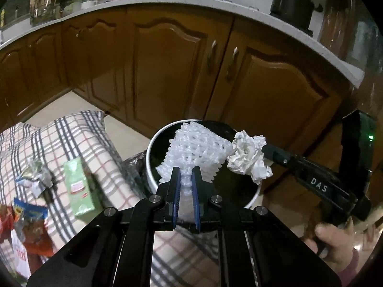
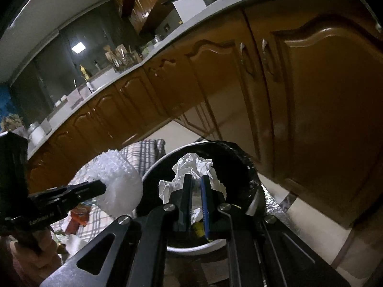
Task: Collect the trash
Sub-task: 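Move both tools over the bin and release the foam mesh and tissue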
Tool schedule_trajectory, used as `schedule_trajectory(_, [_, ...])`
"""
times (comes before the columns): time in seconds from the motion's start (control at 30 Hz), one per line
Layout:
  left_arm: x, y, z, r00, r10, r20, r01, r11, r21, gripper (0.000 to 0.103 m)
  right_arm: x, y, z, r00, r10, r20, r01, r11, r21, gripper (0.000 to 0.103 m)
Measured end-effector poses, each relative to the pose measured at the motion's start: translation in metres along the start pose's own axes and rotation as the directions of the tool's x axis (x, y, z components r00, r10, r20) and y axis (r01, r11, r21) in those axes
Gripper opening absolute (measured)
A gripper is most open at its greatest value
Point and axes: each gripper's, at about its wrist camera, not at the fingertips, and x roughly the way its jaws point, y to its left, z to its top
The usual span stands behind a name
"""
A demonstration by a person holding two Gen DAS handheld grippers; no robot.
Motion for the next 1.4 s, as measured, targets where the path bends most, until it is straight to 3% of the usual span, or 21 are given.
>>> schedule_trajectory(0.4, [0.045,0.0,0.005,0.996,0.022,-0.084,-0.023,1.0,0.0,0.011,0.026,-0.013,-0.002,0.998,-0.033,-0.056,0.034,0.999,0.016,0.008])
schedule_trajectory(0.5, [0.048,-0.002,0.004,0.995,0.022,-0.095,-0.022,1.0,0.0,0.025,0.03,-0.017,-0.003,0.997,-0.023,-0.067,0.025,0.999,0.032,0.013])
schedule_trajectory(0.53, [0.048,-0.001,0.003,0.995,0.021,-0.094,-0.022,1.0,-0.004,0.036,0.031,-0.019,-0.003,0.997,-0.02,-0.074,0.023,0.999,0.039,0.019])
schedule_trajectory(0.57, [0.046,-0.001,0.003,0.996,0.02,-0.09,-0.021,1.0,-0.009,0.045,0.032,-0.02,-0.003,0.997,-0.013,-0.077,0.017,0.999,0.049,0.035])
schedule_trajectory(0.63, [0.044,-0.001,0.001,0.996,0.02,-0.081,-0.021,1.0,-0.012,0.048,0.029,-0.021,-0.004,0.998,-0.007,-0.068,0.011,0.998,0.054,0.05])
schedule_trajectory(0.67, [0.042,0.0,0.0,0.997,0.022,-0.079,-0.023,1.0,-0.014,0.051,0.028,-0.021,-0.004,0.998,-0.007,-0.065,0.01,0.999,0.053,0.05])
schedule_trajectory(0.8, [0.033,0.004,-0.007,0.998,0.019,-0.067,-0.021,0.999,-0.031,0.052,0.022,-0.019,-0.006,0.998,0.008,-0.055,-0.005,0.998,0.064,0.05])
schedule_trajectory(0.97, [0.013,0.012,-0.02,0.999,0.023,-0.037,-0.025,0.998,-0.058,0.052,0.013,-0.011,-0.008,0.999,0.035,-0.028,-0.033,0.997,0.071,0.07])
schedule_trajectory(1.4, [-0.055,0.057,-0.065,0.996,0.078,0.038,-0.071,0.984,-0.164,0.053,-0.006,0.038,-0.036,0.992,0.123,-0.018,-0.122,0.991,0.056,0.072])
